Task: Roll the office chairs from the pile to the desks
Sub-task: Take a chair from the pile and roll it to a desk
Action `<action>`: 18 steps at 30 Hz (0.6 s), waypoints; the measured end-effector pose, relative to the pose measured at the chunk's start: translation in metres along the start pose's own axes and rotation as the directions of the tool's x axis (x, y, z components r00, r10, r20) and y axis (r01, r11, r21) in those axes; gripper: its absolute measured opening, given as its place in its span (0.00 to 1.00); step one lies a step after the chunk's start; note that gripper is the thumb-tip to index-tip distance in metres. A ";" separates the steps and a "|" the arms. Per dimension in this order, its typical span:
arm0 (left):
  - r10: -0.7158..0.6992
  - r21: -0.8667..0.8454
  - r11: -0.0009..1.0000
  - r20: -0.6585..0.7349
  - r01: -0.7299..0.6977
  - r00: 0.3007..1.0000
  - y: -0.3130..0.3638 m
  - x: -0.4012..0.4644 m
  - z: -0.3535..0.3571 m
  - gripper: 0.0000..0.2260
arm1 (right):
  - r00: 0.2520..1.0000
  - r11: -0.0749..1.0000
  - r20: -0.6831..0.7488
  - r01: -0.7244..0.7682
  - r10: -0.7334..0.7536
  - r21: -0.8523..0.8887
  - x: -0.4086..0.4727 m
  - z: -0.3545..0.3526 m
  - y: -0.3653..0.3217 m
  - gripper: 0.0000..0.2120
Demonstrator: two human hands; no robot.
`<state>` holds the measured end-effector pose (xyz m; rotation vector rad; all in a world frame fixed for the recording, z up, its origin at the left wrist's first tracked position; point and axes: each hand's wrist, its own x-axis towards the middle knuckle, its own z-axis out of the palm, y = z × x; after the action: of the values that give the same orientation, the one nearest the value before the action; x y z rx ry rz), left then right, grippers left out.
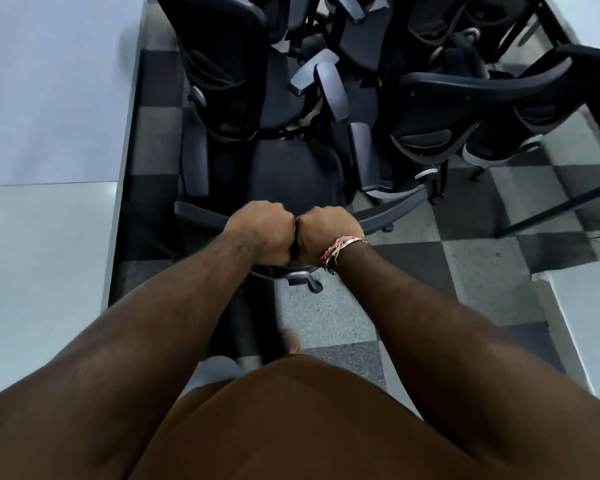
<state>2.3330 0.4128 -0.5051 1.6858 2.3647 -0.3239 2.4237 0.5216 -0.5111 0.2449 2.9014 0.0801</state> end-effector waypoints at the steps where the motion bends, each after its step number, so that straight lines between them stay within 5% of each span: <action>1: 0.000 -0.003 1.000 -0.005 0.000 1.000 -0.002 0.002 -0.001 0.09 | 1.000 1.000 -0.003 -0.009 0.009 -0.001 0.003 0.000 0.001 0.10; 18: 0.139 0.007 0.990 -0.005 -0.139 0.990 -0.009 -0.028 0.013 0.11 | 0.973 0.973 0.059 -0.227 0.225 0.040 -0.020 -0.002 -0.047 0.07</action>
<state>2.3344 0.3808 -0.5082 1.8454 2.2366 -0.3031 2.4352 0.4723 -0.5079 0.5767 2.8119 0.0428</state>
